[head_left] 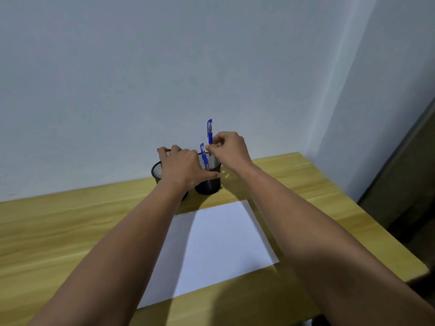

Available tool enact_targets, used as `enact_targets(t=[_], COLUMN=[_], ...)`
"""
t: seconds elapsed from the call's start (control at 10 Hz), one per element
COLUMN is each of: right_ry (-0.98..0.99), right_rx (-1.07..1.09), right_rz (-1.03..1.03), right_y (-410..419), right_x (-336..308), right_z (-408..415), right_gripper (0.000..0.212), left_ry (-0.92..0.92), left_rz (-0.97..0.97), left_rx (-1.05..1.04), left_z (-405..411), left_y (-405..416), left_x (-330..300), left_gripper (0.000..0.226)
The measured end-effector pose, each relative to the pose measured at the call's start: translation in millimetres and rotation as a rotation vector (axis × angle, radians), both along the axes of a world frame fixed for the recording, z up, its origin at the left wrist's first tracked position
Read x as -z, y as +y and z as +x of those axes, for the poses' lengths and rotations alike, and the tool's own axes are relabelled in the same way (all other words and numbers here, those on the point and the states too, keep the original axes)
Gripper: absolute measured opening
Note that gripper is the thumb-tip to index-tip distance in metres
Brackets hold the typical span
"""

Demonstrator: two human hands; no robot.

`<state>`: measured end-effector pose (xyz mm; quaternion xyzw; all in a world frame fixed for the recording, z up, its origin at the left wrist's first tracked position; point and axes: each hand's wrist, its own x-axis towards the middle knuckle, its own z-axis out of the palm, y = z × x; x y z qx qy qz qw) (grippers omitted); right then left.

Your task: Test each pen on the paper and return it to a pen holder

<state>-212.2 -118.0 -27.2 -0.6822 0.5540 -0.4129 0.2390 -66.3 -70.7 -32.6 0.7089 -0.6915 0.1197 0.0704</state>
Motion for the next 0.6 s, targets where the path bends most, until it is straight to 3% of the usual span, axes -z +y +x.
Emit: enact_targets(t=[0.2,0.4,0.5,0.6], right_ry=[0.097,0.117,0.068,-0.183], right_rx=[0.045,0.068,0.069,0.081], right_rz=[0.074,0.068,0.055,-0.059], right_y=[2,6,18,36], right_x=[10,3,-2,-28], right_z=[10,8,5,2], right_gripper=[0.004,0.019,0.021,0.013], left_ry=[0.040,0.040,0.048,0.137], left_rz=[-0.028,-0.035,-0.027,-0.128], left_rx=[-0.002,-0.009,-0.037,-0.020], left_z=[1,-1,0,-2], left_y=[-4,-2,5,26], left_x=[5,6,0,-8], left_gripper=[0.070,0.075,0.084,0.095])
